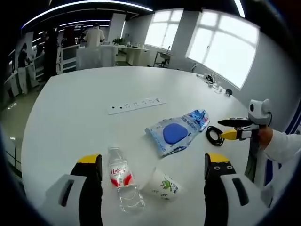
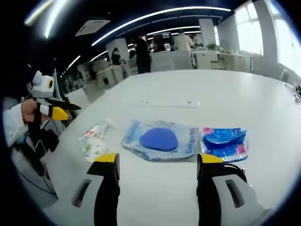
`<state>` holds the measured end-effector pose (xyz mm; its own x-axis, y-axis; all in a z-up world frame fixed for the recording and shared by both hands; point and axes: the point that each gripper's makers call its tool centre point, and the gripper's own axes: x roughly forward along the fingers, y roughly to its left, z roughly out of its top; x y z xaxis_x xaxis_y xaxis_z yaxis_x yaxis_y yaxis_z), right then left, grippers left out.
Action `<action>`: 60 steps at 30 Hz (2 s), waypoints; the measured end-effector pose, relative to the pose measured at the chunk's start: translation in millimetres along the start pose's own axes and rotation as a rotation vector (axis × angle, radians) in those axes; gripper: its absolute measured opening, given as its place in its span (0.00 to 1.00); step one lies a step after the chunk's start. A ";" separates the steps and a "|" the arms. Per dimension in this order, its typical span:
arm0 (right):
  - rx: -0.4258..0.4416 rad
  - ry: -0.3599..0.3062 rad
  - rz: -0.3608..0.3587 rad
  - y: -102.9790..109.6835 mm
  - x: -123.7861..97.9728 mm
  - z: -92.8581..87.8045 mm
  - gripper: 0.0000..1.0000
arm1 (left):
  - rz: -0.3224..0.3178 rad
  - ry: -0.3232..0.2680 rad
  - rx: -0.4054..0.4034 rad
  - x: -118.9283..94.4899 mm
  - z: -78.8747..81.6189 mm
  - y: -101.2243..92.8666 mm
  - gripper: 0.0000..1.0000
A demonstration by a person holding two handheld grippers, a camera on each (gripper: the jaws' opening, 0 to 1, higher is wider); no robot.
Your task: Arrange the tabletop items into an orderly group along one side of the table until the central work area is clear of visible clutter.
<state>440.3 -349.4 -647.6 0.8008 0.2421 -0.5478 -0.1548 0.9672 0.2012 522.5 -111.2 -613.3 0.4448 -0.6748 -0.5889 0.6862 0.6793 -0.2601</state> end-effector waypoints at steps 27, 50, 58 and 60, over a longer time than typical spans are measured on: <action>-0.062 -0.015 0.102 46.7 -44.3 11.5 0.68 | 0.005 -0.112 -0.047 -105.0 -30.0 -20.9 0.96; -0.078 0.018 0.257 102.9 -22.9 35.4 0.72 | -0.003 -0.141 -0.078 -149.4 -56.9 -21.4 0.95; -0.082 0.036 0.313 125.8 3.9 47.4 0.72 | -0.010 -0.146 -0.088 -156.1 -61.6 -15.4 0.95; -0.089 0.050 0.330 132.6 12.7 48.8 0.72 | -0.009 -0.148 -0.092 -157.5 -62.6 -13.4 0.94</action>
<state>458.2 -221.8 -588.2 0.6701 0.5447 -0.5042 -0.4528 0.8383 0.3037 407.2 4.1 -564.9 0.5233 -0.7113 -0.4693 0.6380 0.6921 -0.3375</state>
